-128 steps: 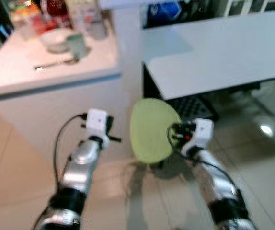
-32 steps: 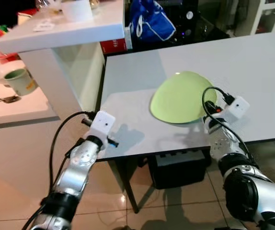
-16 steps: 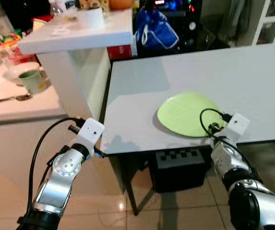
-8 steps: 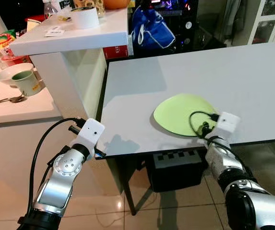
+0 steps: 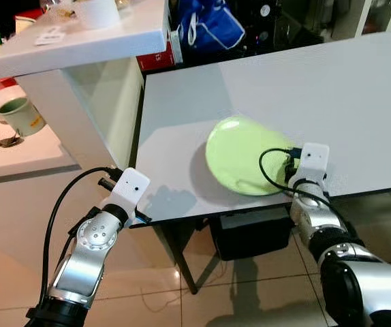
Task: Setting the table
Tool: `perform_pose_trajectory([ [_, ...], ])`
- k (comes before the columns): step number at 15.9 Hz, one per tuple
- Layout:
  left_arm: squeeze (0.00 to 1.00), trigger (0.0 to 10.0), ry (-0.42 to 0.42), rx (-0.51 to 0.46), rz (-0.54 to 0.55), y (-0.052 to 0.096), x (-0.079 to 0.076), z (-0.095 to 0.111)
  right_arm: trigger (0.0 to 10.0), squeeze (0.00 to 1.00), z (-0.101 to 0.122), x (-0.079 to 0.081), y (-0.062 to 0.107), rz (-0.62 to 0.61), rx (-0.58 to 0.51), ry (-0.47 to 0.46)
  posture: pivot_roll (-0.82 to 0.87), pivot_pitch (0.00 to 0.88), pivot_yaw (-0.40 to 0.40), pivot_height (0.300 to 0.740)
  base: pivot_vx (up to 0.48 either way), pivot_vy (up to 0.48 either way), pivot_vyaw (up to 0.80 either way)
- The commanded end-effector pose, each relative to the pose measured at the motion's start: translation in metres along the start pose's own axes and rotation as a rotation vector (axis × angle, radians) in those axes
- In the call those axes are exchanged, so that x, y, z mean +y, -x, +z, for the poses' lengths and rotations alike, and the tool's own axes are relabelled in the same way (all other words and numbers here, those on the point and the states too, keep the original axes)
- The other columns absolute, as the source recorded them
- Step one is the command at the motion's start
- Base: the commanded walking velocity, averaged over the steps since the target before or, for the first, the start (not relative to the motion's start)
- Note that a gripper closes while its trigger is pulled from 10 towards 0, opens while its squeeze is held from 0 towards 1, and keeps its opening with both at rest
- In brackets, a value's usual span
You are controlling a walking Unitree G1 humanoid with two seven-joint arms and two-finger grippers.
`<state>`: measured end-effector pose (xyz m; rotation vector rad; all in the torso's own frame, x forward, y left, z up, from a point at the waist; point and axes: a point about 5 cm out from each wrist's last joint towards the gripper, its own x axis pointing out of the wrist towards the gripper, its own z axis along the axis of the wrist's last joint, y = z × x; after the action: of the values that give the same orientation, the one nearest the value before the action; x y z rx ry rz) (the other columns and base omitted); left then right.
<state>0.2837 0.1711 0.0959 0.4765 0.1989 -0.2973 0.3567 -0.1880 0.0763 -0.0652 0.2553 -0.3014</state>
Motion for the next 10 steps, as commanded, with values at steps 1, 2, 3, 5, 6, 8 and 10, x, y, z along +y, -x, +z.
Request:
perform_pose_trajectory([
  [1,0.0,10.0,-0.017,-0.003,0.024,0.002,0.005,0.001,10.0,0.0,-0.035,0.004,0.011,0.012,0.152,0.036,0.19,0.0,0.193,0.74,0.0,0.0,0.0],
  [2,0.0,10.0,-0.017,-0.005,0.027,0.002,0.004,0.001,10.0,0.0,-0.032,0.006,0.01,0.02,0.142,0.033,0.19,0.0,0.191,0.74,0.0,0.0,0.0],
  [3,0.0,10.0,-0.017,-0.007,0.029,0.001,0.004,0.001,10.0,0.0,-0.029,0.008,0.009,0.03,0.125,0.042,0.18,0.0,0.19,0.74,0.0,0.0,0.0],
  [5,0.0,10.0,-0.019,-0.011,0.029,0.0,0.003,0.002,10.0,0.0,-0.017,0.009,0.006,0.029,0.072,0.058,0.17,0.0,0.188,0.74,0.0,0.0,0.0],
  [6,0.0,10.0,-0.019,-0.013,0.03,-0.001,0.003,0.002,10.0,0.0,-0.01,0.01,0.004,0.026,0.04,0.064,0.17,0.0,0.188,0.74,0.0,0.0,0.0],
  [8,0.0,10.0,-0.021,-0.015,0.033,-0.003,0.002,0.002,10.0,0.0,0.009,0.01,-0.001,0.013,-0.031,0.056,0.16,0.0,0.184,0.74,0.0,0.0,0.0],
  [10,0.0,10.0,-0.028,-0.026,0.041,-0.004,0.001,0.003,10.0,0.0,0.028,0.01,-0.005,-0.012,-0.109,0.061,0.15,0.0,0.179,0.74,0.0,0.0,0.0],
])
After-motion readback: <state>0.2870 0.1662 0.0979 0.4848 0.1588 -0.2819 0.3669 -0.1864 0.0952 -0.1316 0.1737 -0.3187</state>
